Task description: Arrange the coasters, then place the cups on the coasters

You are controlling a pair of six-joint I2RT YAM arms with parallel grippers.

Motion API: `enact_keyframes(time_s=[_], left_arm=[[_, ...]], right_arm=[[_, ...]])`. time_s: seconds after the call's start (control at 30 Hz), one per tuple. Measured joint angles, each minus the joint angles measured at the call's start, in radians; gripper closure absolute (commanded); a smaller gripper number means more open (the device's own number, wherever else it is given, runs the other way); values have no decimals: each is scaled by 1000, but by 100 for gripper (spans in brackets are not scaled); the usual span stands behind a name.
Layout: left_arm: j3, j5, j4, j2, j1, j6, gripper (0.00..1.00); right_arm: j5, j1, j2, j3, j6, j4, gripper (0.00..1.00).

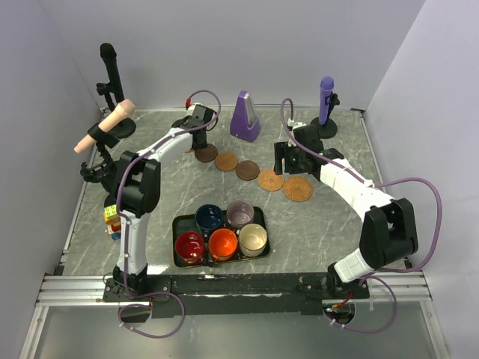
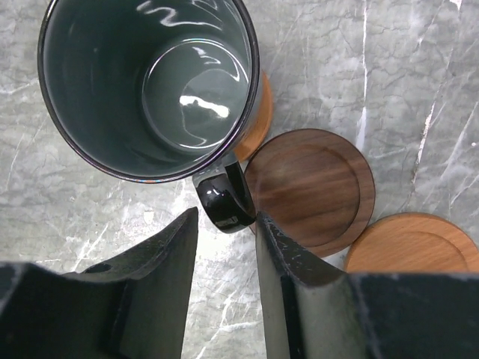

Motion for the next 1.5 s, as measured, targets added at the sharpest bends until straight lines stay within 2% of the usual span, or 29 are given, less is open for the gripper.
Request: enact_keyframes(time_s=[1.17,1.5], left_arm=[[-79,-52,16,-23,19,-8,59],[-154,-43,56,-79,27,5,33]], right_arm=[[-3,0,0,0,0,0,22],[-2,0,0,0,0,0,22]])
